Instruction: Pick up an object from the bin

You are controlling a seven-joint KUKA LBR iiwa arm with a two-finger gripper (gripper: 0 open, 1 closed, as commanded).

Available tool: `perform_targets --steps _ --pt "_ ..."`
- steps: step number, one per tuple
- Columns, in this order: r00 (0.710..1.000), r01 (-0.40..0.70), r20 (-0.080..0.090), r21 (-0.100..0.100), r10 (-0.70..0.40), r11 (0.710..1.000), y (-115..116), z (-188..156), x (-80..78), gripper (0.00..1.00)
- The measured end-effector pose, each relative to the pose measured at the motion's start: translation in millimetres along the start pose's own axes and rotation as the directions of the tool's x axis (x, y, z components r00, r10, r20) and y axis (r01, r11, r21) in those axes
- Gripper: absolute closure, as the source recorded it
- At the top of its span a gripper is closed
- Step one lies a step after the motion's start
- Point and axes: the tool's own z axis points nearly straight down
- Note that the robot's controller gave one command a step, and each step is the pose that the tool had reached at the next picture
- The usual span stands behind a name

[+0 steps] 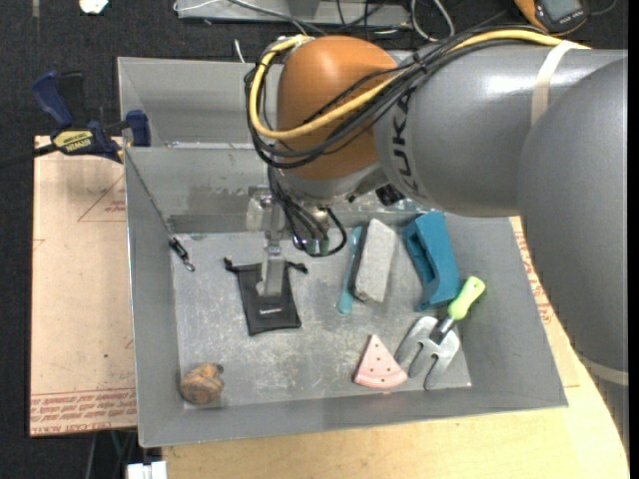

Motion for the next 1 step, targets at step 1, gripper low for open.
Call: perform_targets --steps 1 --pt "1.0 -0.003 0.007 -0.001 0.003 1.0 -0.8 -4.5 -1.8 0.0"
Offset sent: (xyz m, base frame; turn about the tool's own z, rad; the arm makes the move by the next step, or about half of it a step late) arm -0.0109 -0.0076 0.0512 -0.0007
